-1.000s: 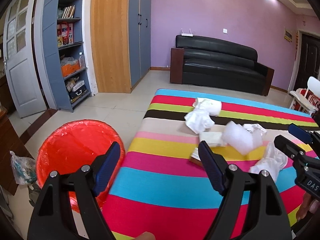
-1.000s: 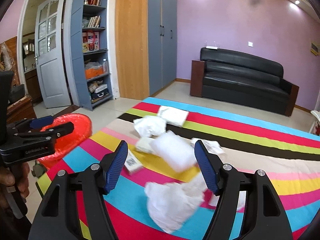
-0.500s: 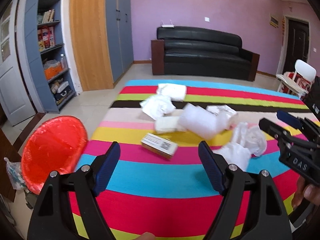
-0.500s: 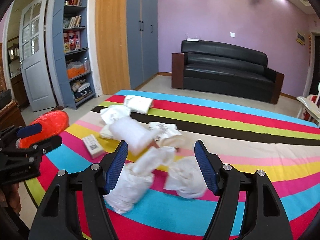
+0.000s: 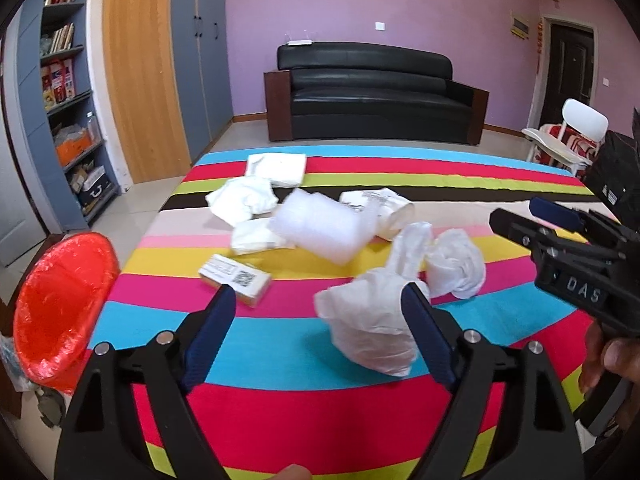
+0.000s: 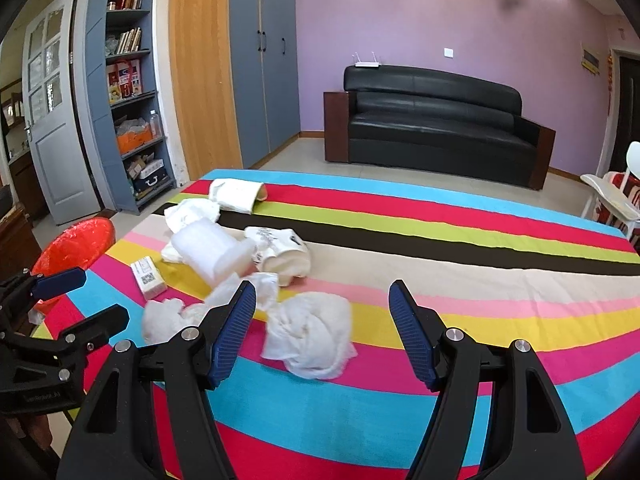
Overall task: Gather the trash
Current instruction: 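Move the left gripper back to the bed and grasp a white plastic bag, then grasp the crumpled white tissue with the right gripper while the left holds the bag, then carry the white bag and tissue over the red bin with both grippers, then open both grippers to drop the bag and tissue into the bin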
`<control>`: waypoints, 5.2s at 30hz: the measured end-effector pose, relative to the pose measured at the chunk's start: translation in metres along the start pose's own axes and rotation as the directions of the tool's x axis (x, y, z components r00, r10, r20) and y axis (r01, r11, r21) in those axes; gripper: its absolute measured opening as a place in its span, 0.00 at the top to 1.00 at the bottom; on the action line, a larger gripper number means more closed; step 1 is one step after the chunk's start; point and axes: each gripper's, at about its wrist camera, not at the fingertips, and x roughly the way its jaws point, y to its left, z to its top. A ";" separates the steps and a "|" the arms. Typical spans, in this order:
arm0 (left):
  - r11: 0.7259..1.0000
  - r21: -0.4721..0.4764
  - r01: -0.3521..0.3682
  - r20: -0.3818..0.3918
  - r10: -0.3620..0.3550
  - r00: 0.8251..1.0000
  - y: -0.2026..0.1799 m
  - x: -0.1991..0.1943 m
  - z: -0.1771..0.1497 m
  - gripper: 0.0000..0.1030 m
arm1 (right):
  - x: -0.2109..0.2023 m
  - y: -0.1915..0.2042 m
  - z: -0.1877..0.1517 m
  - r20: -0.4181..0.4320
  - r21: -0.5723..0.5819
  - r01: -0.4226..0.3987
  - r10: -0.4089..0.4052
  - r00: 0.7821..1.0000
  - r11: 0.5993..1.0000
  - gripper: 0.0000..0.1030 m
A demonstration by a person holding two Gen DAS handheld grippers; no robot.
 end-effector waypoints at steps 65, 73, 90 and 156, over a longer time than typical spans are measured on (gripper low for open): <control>0.996 -0.085 0.001 0.060 0.004 0.998 0.098 -0.005 0.014 0.61 | 0.068 0.033 -0.012 -0.196 -0.059 0.006 -0.018 0.980 0.998 0.78; 0.995 -0.086 -0.040 0.062 0.045 0.997 0.112 -0.005 0.020 0.61 | 0.046 0.041 0.016 -0.094 -0.037 0.024 -0.028 0.995 0.999 0.78; 0.985 -0.131 -0.112 0.064 0.121 0.991 0.165 -0.009 0.045 0.61 | 0.042 0.103 0.069 0.013 -0.065 -0.034 0.035 0.999 0.997 0.78; 0.802 -0.431 -0.413 -0.090 0.417 0.904 0.384 -0.075 -0.012 0.37 | 0.108 0.411 0.066 -0.185 -0.320 -0.496 0.460 0.868 0.807 0.50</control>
